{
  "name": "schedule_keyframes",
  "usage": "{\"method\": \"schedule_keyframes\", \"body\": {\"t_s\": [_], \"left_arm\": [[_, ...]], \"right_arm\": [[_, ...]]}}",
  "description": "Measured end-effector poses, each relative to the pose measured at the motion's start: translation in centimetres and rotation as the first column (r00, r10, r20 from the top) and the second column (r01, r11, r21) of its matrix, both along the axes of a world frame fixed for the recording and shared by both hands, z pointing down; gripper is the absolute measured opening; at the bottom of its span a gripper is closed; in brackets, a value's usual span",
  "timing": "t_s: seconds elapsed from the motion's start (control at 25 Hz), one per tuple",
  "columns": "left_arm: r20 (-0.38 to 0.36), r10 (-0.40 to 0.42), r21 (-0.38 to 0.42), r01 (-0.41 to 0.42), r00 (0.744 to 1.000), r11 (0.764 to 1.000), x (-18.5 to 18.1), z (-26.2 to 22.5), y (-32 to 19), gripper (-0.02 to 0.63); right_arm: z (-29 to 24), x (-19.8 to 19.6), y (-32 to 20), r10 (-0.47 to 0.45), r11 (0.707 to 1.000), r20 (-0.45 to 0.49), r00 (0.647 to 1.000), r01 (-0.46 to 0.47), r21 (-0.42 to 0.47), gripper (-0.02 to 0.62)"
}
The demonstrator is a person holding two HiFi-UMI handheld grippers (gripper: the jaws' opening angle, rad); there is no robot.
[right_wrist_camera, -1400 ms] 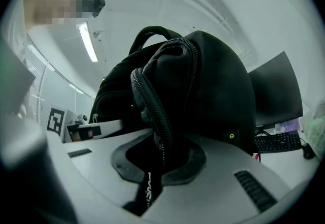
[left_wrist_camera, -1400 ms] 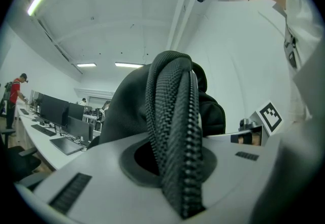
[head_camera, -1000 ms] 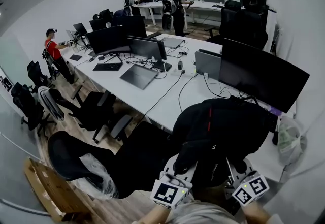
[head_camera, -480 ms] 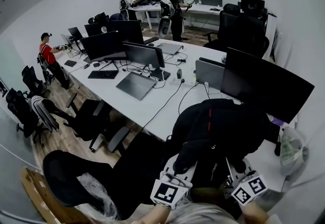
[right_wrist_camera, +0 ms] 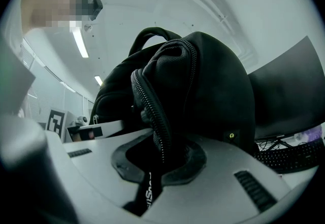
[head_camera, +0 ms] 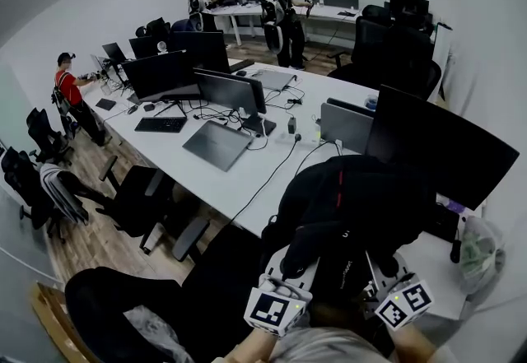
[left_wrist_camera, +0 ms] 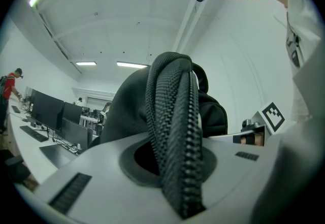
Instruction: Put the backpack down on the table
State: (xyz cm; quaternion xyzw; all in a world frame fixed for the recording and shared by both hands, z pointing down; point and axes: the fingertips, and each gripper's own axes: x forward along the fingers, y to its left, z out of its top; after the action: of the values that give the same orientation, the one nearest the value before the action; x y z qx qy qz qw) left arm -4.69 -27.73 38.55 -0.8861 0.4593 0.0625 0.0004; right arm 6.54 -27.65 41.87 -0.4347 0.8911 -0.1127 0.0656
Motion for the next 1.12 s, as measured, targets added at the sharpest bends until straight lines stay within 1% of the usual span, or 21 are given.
{"method": "schedule_keyframes", "body": {"t_s": [0.2,0.48,0.68,0.96,1.12], "left_arm": [[-0.009,0.020,-0.002,-0.020,1.000,1.000,-1.3,0.2,-3.0,0.038],[0.000,0.035,-0.006,-0.035,0.999,0.999,-2.4,0.2,-6.2,0.037],[-0.007,0.028,-0.005,-0.028,1.000,1.000,-2.9,0.3,-8.4,0.038],[-0.011,0.014,-0.014,-0.014,1.000,1.000,-2.6,0.4,-12.2,0.038],[-0.003,-0.005,0.011,0.006,1.000,1.000,-2.4,0.9,-14.7,0.037]], "right_arm": [[0.1,-1.3,-2.7,0.017,1.000,-0.003,1.000,-0.017,-0.002,0.029],[0.2,-2.5,-5.7,0.038,0.999,-0.004,0.999,-0.038,-0.014,0.029],[0.1,-3.0,-7.9,0.031,1.000,-0.007,1.000,-0.031,-0.007,0.029],[0.1,-2.6,-11.7,0.027,1.000,-0.013,1.000,-0.027,-0.016,0.029],[0.4,-2.2,-14.4,0.019,1.000,-0.022,1.000,-0.019,-0.011,0.029]]}}
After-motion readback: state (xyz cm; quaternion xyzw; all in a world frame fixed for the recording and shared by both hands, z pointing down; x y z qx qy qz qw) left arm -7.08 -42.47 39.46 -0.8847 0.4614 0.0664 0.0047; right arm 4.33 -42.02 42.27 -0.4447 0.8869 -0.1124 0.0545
